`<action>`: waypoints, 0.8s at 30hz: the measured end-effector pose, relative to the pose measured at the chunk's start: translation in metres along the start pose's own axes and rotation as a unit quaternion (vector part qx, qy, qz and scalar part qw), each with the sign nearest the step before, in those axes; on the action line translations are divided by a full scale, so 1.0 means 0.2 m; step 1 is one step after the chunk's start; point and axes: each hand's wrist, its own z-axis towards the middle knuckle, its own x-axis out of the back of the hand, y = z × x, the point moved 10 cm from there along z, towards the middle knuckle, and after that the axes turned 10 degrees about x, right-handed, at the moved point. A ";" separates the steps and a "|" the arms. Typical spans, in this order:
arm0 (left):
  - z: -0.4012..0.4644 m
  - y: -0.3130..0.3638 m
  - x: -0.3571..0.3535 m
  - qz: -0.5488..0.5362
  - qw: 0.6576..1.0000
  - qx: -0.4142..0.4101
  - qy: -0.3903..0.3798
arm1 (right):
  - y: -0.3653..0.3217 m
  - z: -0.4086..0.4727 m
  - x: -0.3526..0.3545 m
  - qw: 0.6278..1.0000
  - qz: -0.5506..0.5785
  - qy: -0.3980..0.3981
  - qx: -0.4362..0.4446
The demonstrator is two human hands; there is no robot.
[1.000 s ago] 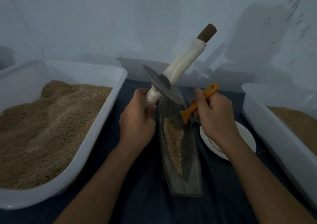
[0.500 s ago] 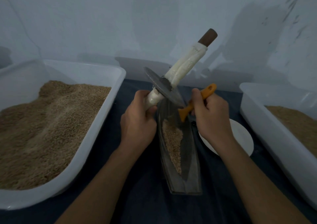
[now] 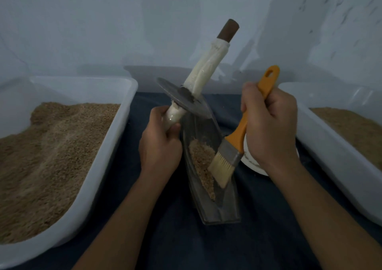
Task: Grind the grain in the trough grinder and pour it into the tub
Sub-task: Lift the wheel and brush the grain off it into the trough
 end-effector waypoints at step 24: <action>0.03 -0.04 0.01 -0.018 0.999 0.016 0.023 | -0.10 -0.10 -0.17 0.992 -0.051 -0.070 0.088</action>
